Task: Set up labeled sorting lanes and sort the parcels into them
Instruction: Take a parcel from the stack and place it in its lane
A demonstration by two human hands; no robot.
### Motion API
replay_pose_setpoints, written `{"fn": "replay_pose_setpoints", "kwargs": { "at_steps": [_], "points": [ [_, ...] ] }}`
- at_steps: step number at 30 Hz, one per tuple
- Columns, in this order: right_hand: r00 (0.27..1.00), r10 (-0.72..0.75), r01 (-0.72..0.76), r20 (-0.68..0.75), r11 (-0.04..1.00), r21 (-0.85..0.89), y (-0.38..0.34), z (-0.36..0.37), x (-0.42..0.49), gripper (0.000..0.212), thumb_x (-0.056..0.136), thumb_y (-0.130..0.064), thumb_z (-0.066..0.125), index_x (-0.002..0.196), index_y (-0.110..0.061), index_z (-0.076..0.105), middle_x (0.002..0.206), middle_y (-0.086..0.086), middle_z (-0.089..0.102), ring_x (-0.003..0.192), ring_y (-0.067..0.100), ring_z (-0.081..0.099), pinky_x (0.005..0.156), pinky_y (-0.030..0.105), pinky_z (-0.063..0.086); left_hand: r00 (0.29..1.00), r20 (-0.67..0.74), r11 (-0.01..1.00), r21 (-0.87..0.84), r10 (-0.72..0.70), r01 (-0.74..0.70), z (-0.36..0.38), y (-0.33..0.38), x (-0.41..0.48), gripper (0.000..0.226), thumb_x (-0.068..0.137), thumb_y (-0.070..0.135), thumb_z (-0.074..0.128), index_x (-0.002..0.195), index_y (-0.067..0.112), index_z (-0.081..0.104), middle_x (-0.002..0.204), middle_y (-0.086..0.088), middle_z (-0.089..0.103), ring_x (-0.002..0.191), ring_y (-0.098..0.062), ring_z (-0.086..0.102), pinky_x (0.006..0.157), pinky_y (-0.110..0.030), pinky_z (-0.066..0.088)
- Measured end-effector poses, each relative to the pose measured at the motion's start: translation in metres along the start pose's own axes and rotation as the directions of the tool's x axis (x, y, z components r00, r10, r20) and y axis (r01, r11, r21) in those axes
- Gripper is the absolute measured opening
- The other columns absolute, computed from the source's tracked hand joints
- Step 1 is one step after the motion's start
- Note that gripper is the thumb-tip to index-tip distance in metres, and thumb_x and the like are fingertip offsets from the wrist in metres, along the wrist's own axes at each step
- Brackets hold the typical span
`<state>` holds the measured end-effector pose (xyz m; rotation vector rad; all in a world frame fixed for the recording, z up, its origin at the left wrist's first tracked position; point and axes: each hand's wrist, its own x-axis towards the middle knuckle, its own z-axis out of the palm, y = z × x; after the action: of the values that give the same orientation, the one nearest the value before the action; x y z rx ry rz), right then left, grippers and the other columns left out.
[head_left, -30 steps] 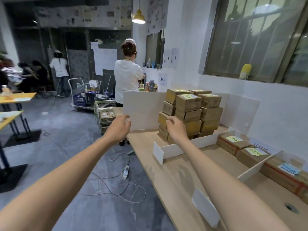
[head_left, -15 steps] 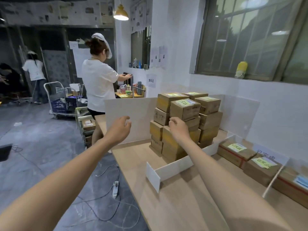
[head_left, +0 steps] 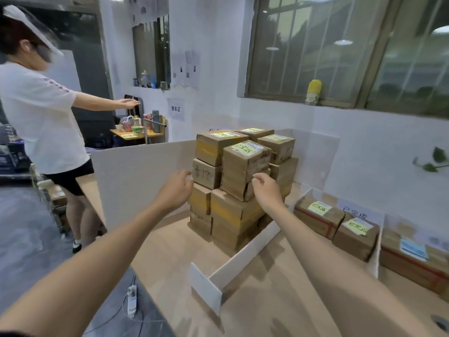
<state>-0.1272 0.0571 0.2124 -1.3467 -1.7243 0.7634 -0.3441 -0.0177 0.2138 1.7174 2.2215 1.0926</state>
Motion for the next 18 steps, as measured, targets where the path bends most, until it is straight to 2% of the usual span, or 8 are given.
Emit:
{"fn": "replay_pose_setpoints", "kwargs": {
  "at_steps": [4,7,10,12,14,16,18],
  "points": [
    [0.996,0.045,-0.045,-0.075,0.999,0.002,-0.002,0.017,0.035,0.037,0.101,-0.025,0.037,0.134,-0.018,0.050,0.134,0.001,0.053,0.121,0.020,0.049,0.089,0.027,0.038,0.992,0.080,0.993,-0.065,0.100,-0.095,0.009,-0.013,0.065,0.035,0.101,0.025,0.037,0.128,0.009,0.050,0.129,-0.009,0.054,0.115,-0.021,0.051,0.095,-0.036,0.043],
    [0.989,0.065,-0.066,-0.135,0.998,-0.003,-0.002,0.026,0.064,0.036,0.100,-0.025,0.038,0.133,-0.018,0.051,0.131,0.001,0.055,0.114,0.017,0.051,0.087,0.028,0.039,0.981,0.118,0.984,-0.107,0.155,-0.143,0.018,-0.019,0.110,0.039,0.100,0.026,0.037,0.133,0.008,0.047,0.131,-0.011,0.052,0.122,-0.025,0.048,0.102,-0.043,0.044],
    [0.970,0.106,-0.107,-0.217,0.994,0.008,-0.004,0.030,0.088,0.034,0.100,-0.025,0.039,0.130,-0.018,0.053,0.127,0.001,0.057,0.103,0.013,0.051,0.087,0.030,0.044,0.960,0.162,0.970,-0.125,0.227,-0.208,0.031,-0.019,0.146,0.042,0.101,0.027,0.037,0.139,0.009,0.041,0.138,-0.011,0.048,0.127,-0.025,0.045,0.106,-0.042,0.039],
    [0.951,0.144,-0.136,-0.273,0.990,0.049,-0.005,0.033,0.102,0.031,0.100,-0.024,0.040,0.126,-0.017,0.055,0.120,0.001,0.058,0.091,0.009,0.053,0.079,0.027,0.049,0.944,0.193,0.958,-0.155,0.267,-0.239,0.040,-0.015,0.168,0.043,0.101,0.027,0.036,0.139,0.009,0.039,0.140,-0.011,0.046,0.127,-0.025,0.044,0.106,-0.042,0.039],
    [0.930,0.176,-0.156,-0.322,0.984,0.087,-0.007,0.035,0.113,0.029,0.100,-0.023,0.041,0.124,-0.017,0.056,0.114,0.000,0.059,0.082,0.005,0.051,0.063,0.017,0.042,0.926,0.213,0.941,-0.203,0.313,-0.271,0.050,-0.010,0.188,0.042,0.101,0.026,0.036,0.139,0.009,0.040,0.138,-0.012,0.048,0.125,-0.025,0.046,0.105,-0.044,0.040],
    [0.906,0.206,-0.172,-0.369,0.977,0.122,-0.008,0.035,0.123,0.030,0.099,-0.022,0.041,0.124,-0.017,0.057,0.117,0.000,0.059,0.088,0.008,0.051,0.062,0.018,0.038,0.907,0.227,0.921,-0.251,0.356,-0.298,0.060,-0.002,0.206,0.041,0.101,0.025,0.037,0.139,0.010,0.040,0.137,-0.010,0.050,0.124,-0.024,0.048,0.104,-0.043,0.041],
    [0.882,0.243,-0.192,-0.403,0.968,0.162,-0.009,0.035,0.131,0.028,0.099,-0.020,0.042,0.121,-0.017,0.058,0.110,-0.002,0.059,0.082,0.005,0.050,0.062,0.019,0.038,0.893,0.233,0.901,-0.302,0.386,-0.311,0.067,0.006,0.221,0.042,0.101,0.024,0.038,0.141,0.012,0.039,0.139,-0.008,0.049,0.125,-0.023,0.047,0.104,-0.040,0.041]
  ]
}}
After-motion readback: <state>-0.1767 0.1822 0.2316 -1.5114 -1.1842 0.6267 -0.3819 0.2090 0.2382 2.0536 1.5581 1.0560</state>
